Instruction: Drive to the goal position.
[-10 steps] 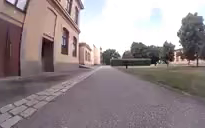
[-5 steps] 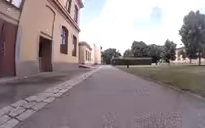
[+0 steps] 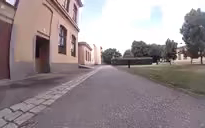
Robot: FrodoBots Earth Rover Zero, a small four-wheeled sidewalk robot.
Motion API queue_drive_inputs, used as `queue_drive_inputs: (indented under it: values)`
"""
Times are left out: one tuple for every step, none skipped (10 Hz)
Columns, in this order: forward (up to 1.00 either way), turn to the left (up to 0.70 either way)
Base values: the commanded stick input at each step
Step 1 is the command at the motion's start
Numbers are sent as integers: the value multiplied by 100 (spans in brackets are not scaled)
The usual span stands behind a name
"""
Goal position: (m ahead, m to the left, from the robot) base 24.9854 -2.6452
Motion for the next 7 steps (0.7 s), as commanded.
queue_drive_inputs:
  values:
    - [85,1]
    - [85,1]
    - [85,1]
    - [85,1]
    - [85,1]
    - [85,1]
    - [85,1]
